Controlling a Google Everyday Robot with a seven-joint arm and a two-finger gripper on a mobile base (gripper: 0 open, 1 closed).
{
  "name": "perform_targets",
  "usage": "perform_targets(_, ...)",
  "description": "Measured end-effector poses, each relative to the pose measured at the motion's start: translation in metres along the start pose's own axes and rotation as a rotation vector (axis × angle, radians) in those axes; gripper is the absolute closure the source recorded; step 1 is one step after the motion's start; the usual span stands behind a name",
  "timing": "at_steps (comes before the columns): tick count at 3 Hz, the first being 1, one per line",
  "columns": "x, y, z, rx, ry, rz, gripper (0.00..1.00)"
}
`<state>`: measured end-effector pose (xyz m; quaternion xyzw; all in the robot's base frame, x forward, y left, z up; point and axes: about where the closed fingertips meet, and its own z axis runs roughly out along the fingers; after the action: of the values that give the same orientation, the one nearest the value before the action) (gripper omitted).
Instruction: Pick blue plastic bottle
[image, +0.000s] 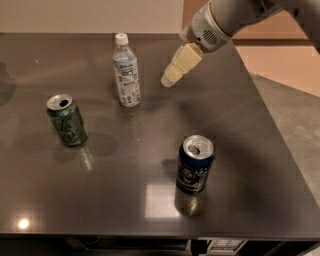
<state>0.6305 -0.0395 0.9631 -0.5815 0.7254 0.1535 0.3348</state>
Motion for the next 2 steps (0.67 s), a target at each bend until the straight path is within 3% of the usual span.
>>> perform_targets(1, -0.025, 0.005, 0.016, 0.016, -0.03, -0.004, 0.0)
perform_targets(2, -0.045, 0.01, 0.035, 0.035, -0.006, -0.009, 0.0)
